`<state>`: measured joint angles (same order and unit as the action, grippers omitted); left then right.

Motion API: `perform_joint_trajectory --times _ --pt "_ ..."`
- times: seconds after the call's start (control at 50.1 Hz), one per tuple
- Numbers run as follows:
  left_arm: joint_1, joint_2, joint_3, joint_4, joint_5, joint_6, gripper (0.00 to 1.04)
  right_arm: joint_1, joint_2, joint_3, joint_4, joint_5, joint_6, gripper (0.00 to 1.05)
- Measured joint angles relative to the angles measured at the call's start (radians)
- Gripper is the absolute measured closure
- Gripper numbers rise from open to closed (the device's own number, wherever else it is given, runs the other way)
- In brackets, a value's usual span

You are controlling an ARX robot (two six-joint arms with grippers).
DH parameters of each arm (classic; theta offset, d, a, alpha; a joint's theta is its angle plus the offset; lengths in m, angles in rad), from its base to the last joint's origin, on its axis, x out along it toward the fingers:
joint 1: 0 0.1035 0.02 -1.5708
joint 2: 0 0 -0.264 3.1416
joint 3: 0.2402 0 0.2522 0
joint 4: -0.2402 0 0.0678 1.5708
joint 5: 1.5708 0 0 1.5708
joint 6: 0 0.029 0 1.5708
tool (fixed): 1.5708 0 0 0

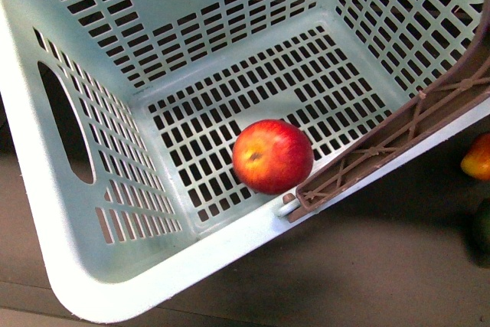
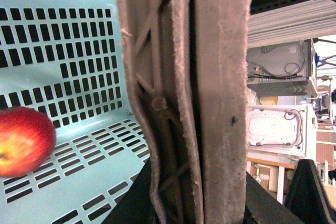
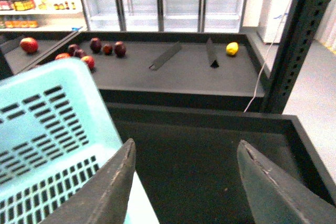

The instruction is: Pick apple with right arm and hold basket with left

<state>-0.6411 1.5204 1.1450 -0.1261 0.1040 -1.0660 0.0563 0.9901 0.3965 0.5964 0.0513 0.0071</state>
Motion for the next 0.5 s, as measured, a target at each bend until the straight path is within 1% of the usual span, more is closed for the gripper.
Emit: perform_joint_trajectory --times 0.04,0.1,0.2,0.22,0.26,0.299,0.499 --pt "0.0 0.0 0.0 0.0 0.001 0.0 0.87 -0.028 -0.021 -0.041 0.008 -0.045 -0.001 0.56" --pt "0.0 0.0 0.0 0.0 0.006 -0.004 0.87 -0.051 -0.054 -0.09 0.018 -0.044 -0.001 0.68" --pt "0.0 0.0 0.0 0.0 0.002 -0.003 0.87 -0.054 -0.122 -0.158 0.024 -0.051 -0.001 0.91" --pt "0.0 0.0 0.0 0.0 0.001 -0.003 0.87 -0.055 -0.127 -0.163 0.024 -0.051 -0.001 0.93" --pt "0.0 0.0 0.0 0.0 -0.002 -0.003 0.87 -0.055 -0.146 -0.18 0.024 -0.051 -0.001 1.0" --pt "0.0 0.0 0.0 0.0 -0.004 -0.002 0.87 -0.055 -0.156 -0.191 0.024 -0.05 -0.006 1.03" --pt "0.0 0.0 0.0 0.0 0.002 -0.003 0.87 -0.055 -0.233 -0.248 0.005 -0.05 -0.003 1.03"
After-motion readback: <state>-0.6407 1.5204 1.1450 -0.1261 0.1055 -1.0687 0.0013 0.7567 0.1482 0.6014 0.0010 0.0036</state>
